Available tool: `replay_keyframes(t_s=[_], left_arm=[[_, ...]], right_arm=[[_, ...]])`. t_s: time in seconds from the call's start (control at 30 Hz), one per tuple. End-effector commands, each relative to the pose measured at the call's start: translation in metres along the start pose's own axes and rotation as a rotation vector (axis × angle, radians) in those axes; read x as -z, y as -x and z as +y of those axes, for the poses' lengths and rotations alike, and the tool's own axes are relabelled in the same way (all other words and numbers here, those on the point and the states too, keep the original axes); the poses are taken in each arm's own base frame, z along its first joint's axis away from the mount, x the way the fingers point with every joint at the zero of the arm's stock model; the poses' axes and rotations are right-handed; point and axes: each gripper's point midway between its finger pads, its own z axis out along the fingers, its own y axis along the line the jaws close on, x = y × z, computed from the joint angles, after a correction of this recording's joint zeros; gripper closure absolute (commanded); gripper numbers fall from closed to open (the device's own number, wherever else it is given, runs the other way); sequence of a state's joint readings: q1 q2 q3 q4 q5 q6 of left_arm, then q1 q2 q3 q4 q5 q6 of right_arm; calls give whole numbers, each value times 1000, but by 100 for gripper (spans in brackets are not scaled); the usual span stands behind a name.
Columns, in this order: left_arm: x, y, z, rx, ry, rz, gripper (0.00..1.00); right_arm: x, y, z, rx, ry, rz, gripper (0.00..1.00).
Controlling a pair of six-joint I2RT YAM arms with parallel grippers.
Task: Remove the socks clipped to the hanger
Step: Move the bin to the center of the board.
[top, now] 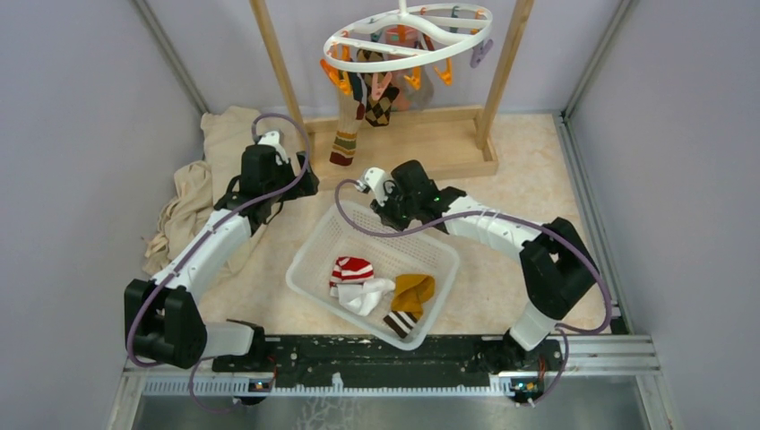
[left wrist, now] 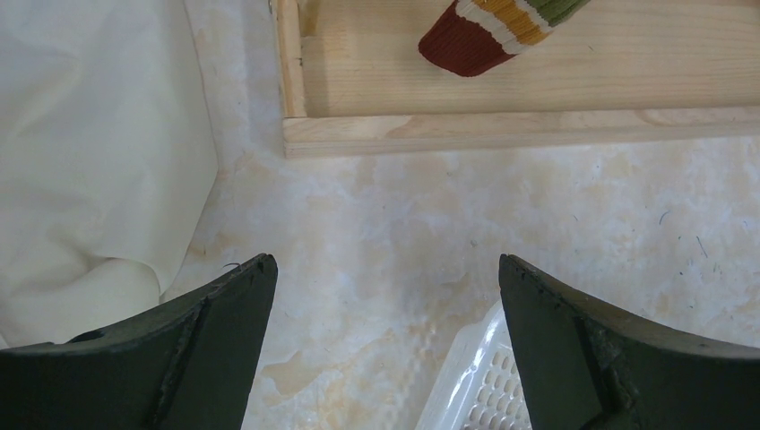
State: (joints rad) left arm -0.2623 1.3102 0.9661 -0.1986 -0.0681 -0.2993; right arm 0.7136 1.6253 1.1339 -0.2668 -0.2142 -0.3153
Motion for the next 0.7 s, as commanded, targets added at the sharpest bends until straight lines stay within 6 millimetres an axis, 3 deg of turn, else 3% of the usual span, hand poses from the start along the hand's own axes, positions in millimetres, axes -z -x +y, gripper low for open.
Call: replay_keyframes(t_s=[0.0,0.13,0.3,0.37,0.5,0.53,0.57,0.67], left_arm=[[-2,7,-4,-4,-10,-26,1],[-3,5,-5,3,-17,-18,1],[-2,4,-4,-1,-9,-19,1],[-2,6,-3,-2,-6,-25,1],[-1,11,-4,-3,-9,-35,1],[-1,12,-5,-3,-9,-35,1],[-1,13,-4,-4,-8,-38,1],[-6,17,-5,-4,-5,-54,1]], right_arm=[[-6,23,3,204,12,-8,88],[-18,29,-1,301,-1,25,85],[-13,51,-4,334,-51,-37,71],[-1,62,-12,285,-91,-97,65],[50,92,-43,83,-170,-318,53],[60,93,-54,17,-198,-359,43],[72,95,-70,-40,-251,-401,39],[93,78,-115,-228,-364,-416,39]])
